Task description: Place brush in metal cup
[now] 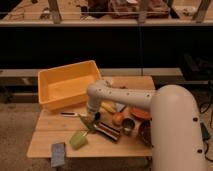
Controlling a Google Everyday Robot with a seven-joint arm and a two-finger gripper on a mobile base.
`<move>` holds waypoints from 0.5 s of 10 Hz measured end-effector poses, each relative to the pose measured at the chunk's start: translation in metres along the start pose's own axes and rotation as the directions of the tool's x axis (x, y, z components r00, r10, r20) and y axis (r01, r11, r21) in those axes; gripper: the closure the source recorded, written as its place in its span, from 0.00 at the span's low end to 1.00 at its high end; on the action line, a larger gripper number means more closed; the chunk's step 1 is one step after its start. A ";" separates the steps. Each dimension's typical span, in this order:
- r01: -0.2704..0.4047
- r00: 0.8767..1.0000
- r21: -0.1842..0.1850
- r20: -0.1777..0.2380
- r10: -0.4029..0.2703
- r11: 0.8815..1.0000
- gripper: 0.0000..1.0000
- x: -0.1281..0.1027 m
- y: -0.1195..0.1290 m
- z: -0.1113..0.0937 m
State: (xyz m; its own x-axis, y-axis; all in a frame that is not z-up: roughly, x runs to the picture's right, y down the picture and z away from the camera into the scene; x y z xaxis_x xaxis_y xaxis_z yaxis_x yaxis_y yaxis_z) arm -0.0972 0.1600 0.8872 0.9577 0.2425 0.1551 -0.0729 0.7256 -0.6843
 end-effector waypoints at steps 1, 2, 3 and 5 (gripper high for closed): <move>-0.003 1.000 0.000 -0.004 0.003 1.000 0.82 0.002 0.000 0.000; -0.004 1.000 0.001 -0.005 0.004 1.000 0.84 0.002 0.000 -0.001; -0.004 1.000 0.002 -0.005 0.004 1.000 0.84 0.002 0.000 -0.001; -0.003 1.000 0.005 -0.001 0.003 1.000 0.84 0.002 0.001 -0.004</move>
State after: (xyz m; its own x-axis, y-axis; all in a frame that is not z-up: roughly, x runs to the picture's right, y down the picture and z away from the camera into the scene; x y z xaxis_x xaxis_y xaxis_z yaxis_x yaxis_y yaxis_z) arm -0.0944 0.1579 0.8839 0.9577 0.2441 0.1523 -0.0772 0.7280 -0.6812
